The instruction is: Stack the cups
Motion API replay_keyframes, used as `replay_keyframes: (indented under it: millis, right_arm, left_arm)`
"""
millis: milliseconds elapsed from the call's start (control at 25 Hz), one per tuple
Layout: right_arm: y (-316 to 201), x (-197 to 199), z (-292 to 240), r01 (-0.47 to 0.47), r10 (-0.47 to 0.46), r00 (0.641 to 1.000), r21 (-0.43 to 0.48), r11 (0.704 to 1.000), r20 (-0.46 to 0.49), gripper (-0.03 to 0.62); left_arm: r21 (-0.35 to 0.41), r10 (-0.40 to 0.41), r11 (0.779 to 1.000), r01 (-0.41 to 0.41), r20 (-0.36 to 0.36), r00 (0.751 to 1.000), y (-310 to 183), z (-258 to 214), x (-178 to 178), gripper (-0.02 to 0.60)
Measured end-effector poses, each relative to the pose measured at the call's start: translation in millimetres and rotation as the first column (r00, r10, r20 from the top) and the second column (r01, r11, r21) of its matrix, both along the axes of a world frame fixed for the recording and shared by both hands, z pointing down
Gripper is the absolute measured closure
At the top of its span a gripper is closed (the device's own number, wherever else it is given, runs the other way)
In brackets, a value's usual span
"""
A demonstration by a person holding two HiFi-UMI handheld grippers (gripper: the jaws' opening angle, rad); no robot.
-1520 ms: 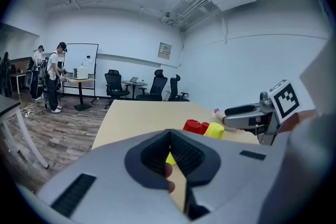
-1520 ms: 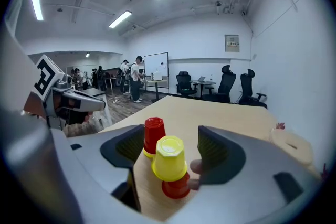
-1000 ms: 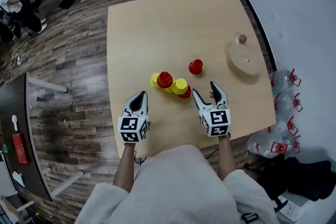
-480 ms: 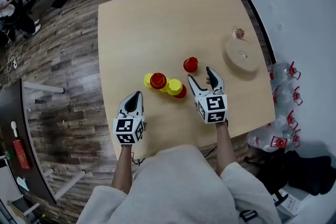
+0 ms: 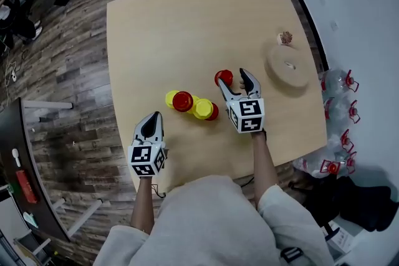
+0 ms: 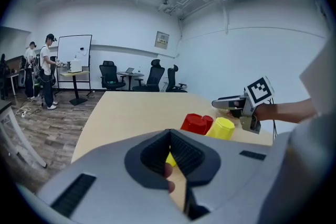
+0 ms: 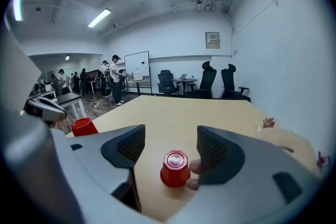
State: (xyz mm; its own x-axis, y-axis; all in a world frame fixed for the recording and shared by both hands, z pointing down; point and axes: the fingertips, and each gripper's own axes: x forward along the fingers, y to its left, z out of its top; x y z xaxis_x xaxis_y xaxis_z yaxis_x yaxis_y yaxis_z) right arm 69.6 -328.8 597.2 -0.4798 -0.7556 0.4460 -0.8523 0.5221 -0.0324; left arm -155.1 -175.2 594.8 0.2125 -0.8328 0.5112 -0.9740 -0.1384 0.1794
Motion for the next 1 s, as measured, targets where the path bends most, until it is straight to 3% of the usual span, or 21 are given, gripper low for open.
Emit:
replay_keyframes:
  millis: [560, 1000]
  right_arm:
    - [-9.4, -0.6, 96.4, -0.008, -0.007, 0.997, -0.182, 0.983, -0.081, 0.301]
    - [-9.1, 1.6, 117.3, -0.026, 0.004, 0.995, -0.225, 0.974, -0.095, 0.347]
  left_arm:
    - [-0.031, -0.026, 0.999, 0.027, 0.008, 1.000, -1.3, 9.0, -10.9, 0.572]
    - [-0.029, -0.040, 0.999, 0.040, 0.017, 0.999, 3.6, 6.0, -17.4, 0.572]
